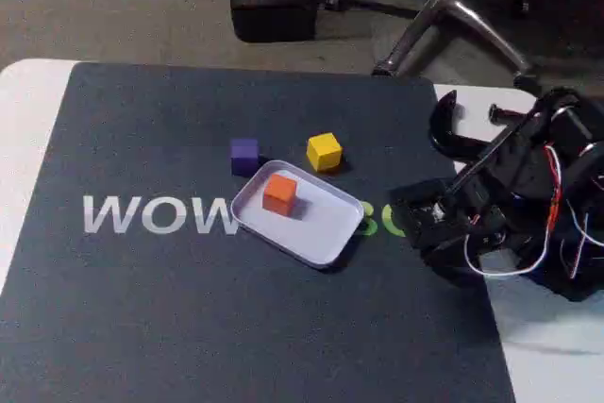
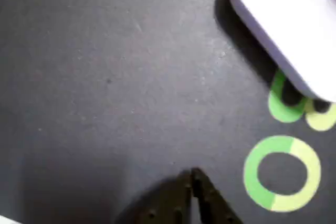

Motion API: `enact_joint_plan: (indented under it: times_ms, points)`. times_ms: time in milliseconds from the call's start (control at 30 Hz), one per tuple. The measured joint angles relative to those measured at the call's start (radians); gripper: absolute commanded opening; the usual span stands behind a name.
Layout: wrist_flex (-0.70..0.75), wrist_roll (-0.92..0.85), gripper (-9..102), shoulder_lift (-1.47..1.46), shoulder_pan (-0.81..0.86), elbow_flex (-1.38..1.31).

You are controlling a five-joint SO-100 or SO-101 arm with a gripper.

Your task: Move blocks one by one until all three blocks are in the tray.

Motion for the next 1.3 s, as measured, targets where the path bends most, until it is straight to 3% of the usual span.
enact_joint_plan:
  times_ms: [500, 667, 867, 1100, 1200, 1300]
  points:
    - [-0.006, -0.041, -6, 0.0, -0.002, 0.0]
    - [-0.046, -0.278, -4, 0.0, 0.25, -0.002]
    - [-0.083, -0.474, -8, -0.002, 0.41, 0.0]
    - [-0.11, -0.868, -8, 0.006, 0.807, 0.003]
    - [-0.138, -0.899, -8, 0.008, 0.853, 0.005]
    - [-0.216, -0.792, -8, 0.008, 0.804, 0.005]
